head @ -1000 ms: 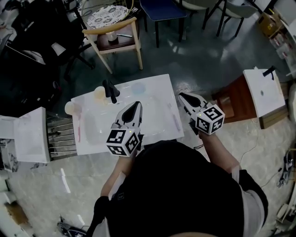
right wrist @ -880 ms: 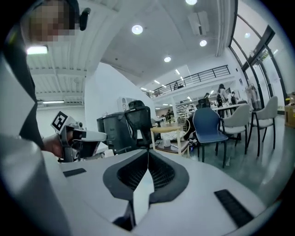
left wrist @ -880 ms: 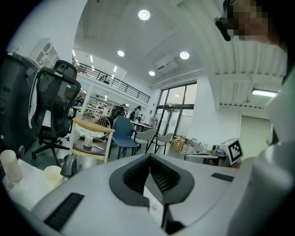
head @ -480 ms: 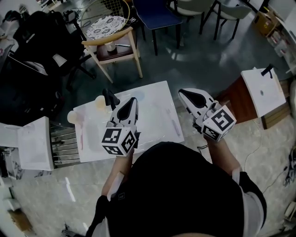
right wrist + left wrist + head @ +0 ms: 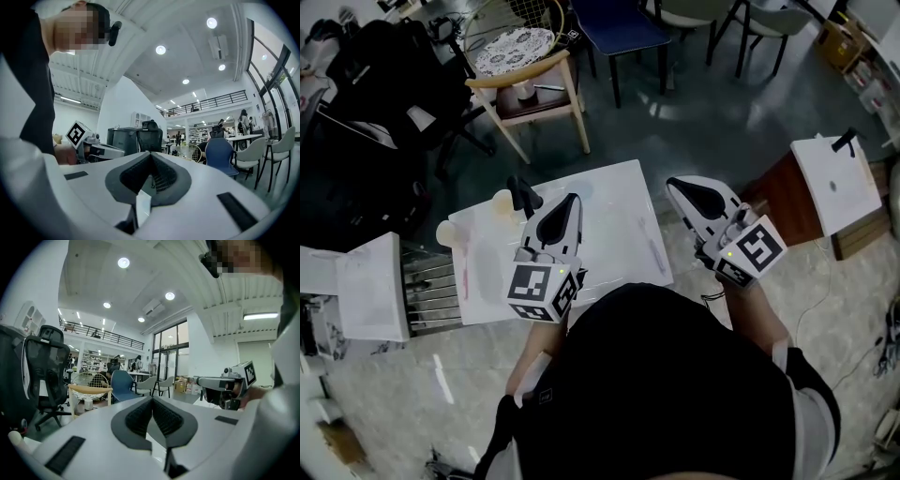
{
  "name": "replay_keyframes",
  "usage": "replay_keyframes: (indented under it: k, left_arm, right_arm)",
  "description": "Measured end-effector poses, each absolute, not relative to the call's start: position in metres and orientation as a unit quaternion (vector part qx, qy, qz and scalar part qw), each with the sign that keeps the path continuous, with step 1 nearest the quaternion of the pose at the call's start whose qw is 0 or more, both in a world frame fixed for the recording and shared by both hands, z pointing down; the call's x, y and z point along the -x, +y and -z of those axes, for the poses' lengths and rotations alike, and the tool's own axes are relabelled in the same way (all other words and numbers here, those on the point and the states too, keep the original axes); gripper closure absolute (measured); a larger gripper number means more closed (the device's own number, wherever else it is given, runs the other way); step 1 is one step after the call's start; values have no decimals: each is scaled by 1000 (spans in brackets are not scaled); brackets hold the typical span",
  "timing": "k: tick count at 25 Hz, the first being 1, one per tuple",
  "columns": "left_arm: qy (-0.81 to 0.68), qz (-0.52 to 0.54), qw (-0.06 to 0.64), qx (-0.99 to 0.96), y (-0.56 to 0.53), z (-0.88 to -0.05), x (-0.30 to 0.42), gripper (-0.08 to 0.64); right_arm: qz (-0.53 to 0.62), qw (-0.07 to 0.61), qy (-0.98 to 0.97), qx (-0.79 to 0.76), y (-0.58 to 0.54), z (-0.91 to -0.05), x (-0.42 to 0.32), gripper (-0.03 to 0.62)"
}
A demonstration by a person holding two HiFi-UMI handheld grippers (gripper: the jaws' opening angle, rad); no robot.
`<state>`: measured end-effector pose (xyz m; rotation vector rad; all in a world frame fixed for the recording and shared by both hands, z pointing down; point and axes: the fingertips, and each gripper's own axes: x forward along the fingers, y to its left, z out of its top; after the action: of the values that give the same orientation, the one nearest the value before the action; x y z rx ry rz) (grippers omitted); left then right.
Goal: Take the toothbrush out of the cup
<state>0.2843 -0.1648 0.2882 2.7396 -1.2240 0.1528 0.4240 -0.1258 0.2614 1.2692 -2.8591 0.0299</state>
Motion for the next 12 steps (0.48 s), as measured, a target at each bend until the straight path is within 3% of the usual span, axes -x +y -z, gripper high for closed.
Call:
replay_keyframes:
  k: [12]
  left_arm:
    - [-415,-53,82,-904,-163,-295,-281,543]
  right_arm:
    - [-37,1,-921,-388,-126,-272,-421,565]
